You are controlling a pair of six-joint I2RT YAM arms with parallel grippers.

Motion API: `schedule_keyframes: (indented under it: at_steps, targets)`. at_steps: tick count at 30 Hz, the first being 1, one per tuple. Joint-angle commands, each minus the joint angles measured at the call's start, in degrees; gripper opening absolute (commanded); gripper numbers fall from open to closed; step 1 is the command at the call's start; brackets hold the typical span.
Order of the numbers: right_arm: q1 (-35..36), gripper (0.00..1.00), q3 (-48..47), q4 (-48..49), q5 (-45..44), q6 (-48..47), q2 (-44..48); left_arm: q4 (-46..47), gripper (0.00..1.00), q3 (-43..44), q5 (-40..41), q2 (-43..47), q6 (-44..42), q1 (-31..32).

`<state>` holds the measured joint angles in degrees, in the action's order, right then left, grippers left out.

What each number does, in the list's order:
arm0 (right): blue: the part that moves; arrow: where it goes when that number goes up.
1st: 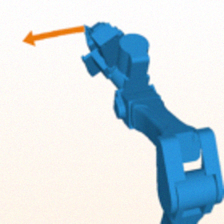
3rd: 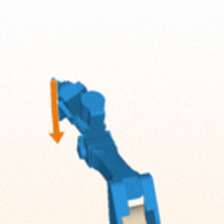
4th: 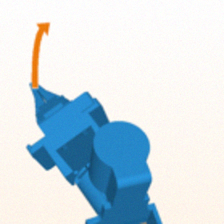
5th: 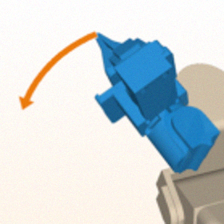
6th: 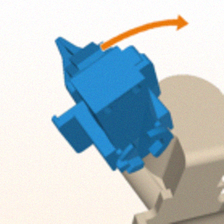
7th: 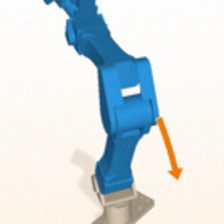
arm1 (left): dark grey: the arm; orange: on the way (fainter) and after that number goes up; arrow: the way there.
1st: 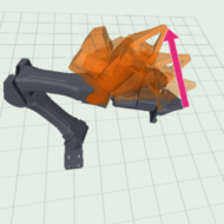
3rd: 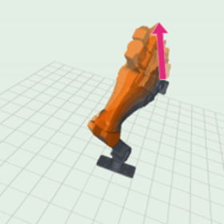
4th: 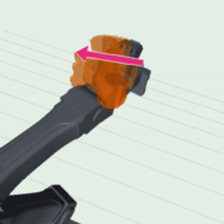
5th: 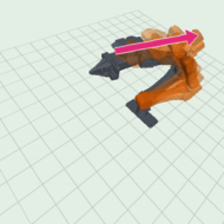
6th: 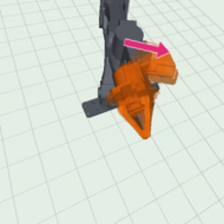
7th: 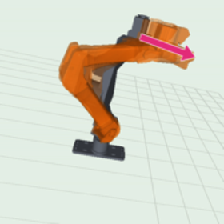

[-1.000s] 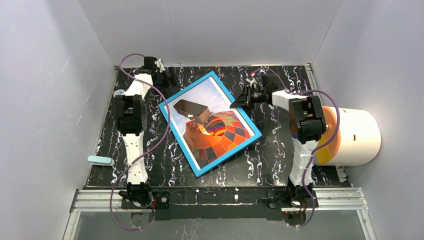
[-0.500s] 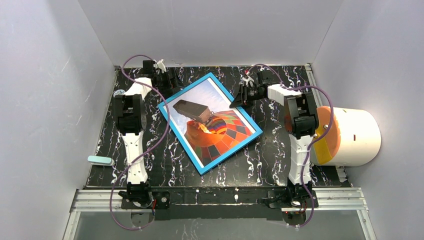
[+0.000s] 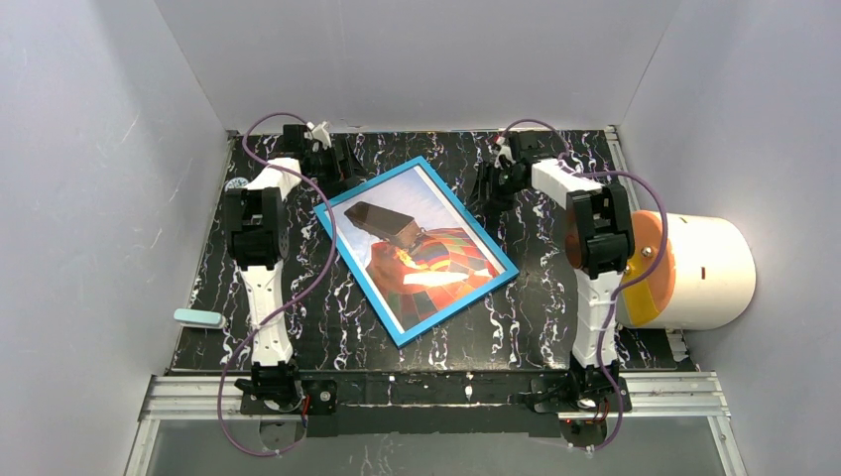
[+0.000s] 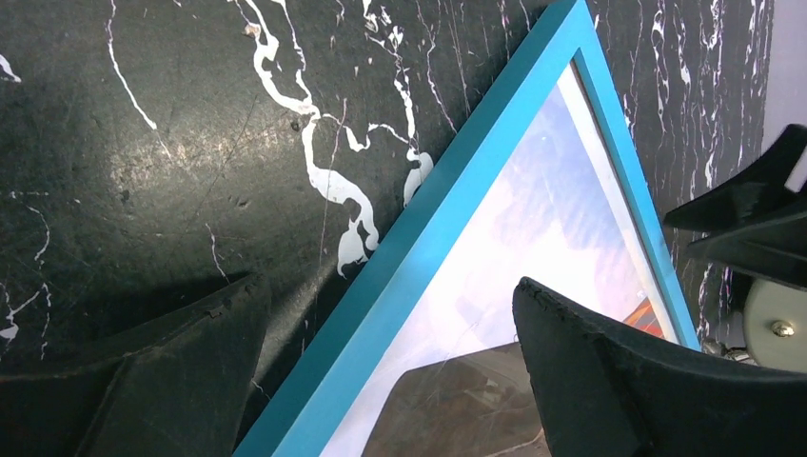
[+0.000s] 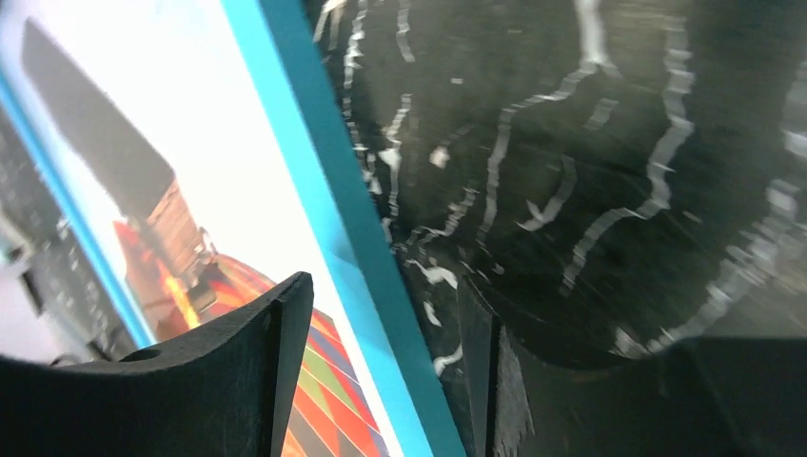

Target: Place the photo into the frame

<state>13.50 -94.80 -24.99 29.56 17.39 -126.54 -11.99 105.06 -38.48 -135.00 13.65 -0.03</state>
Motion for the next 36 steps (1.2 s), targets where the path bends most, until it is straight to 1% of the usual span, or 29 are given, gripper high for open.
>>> schedule_keyframes:
  at_steps: [1,3,5,8,11,12,16,19,24,28,33,36]
  targets:
    - [0.1,0.66,2.3,-3.9,-15.4,1.6,9.7,-7.6,0.98,-2.6,3.5,1.6,-0.5,0.1]
    - [0.8,0.66,5.3,-6.5,-15.0,1.2,13.6,-8.6,0.98,-2.6,5.2,2.3,-0.4,0.1]
    - [2.1,0.66,8.6,-10.8,-12.6,0.7,16.7,-9.5,0.98,-3.1,6.6,3.2,-0.3,0.1]
    - [5.3,0.66,15.4,-18.4,-11.9,1.1,21.0,-9.2,0.98,-4.9,5.3,4.4,-0.3,0.1]
    - [7.8,0.68,25.8,-19.5,-11.7,4.7,29.1,-8.2,0.97,-7.0,3.6,5.1,1.1,0.1]
    - [8.2,0.68,28.7,-19.8,-11.7,6.0,30.4,-8.2,0.97,-7.7,3.4,5.4,1.5,0.1]
    - [8.8,0.72,37.1,-20.5,-13.1,9.4,37.4,-7.3,0.96,-10.7,4.4,6.8,2.4,0.1]
    - [8.8,0.74,40.7,-18.2,-12.8,10.3,38.9,-6.9,0.96,-12.0,6.4,7.3,3.4,0.1]
    - [8.8,0.77,43.9,-6.7,-13.7,14.7,37.6,-6.6,0.96,-13.7,8.5,8.4,5.0,0.1]
    - [8.7,0.78,43.8,0.0,-15.5,17.8,34.7,-7.1,0.96,-15.1,10.0,10.0,5.2,0.1]
    - [7.5,0.77,41.8,4.4,-18.0,18.9,31.4,-10.1,0.95,-16.2,12.8,11.5,4.6,0.1]
    - [5.3,0.76,39.8,6.1,-19.6,18.4,29.7,-10.5,0.93,-18.5,14.9,13.6,6.1,0.1]
